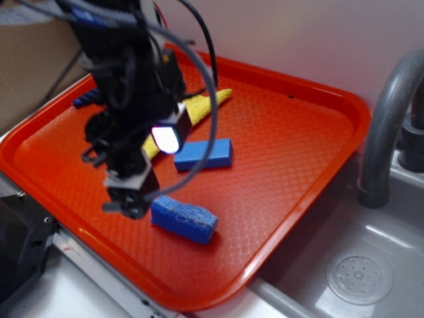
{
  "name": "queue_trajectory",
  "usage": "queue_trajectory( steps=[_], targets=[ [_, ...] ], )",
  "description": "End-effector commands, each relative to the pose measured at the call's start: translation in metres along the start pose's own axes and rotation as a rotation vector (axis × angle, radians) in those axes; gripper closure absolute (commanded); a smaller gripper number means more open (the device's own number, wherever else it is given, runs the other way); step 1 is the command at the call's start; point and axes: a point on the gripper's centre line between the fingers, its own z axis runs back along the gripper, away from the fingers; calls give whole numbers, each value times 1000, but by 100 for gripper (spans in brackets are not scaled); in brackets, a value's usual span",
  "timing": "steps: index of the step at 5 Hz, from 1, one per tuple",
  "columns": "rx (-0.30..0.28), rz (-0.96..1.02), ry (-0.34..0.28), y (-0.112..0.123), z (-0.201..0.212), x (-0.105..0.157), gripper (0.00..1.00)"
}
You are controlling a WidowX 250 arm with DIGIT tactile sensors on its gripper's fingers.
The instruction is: Grab the blue sponge.
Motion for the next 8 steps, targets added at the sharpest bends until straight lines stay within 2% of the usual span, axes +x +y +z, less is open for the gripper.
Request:
queue_trajectory(
  steps=[1,3,4,5,6,7,8],
  targets=[
    [0,-40,65,-9,-35,-7,0],
    [-19,-68,135,-26,-63,-3,0],
    [-47,-54,139,-30,-73,-1,25],
    [-24,-33,154,-33,-75,-2,100],
    [-3,-26,163,-35,-73,-1,100],
    [117,125,184,-28,-35,-1,100],
    [224,376,164,11,19,-19,100]
  ],
)
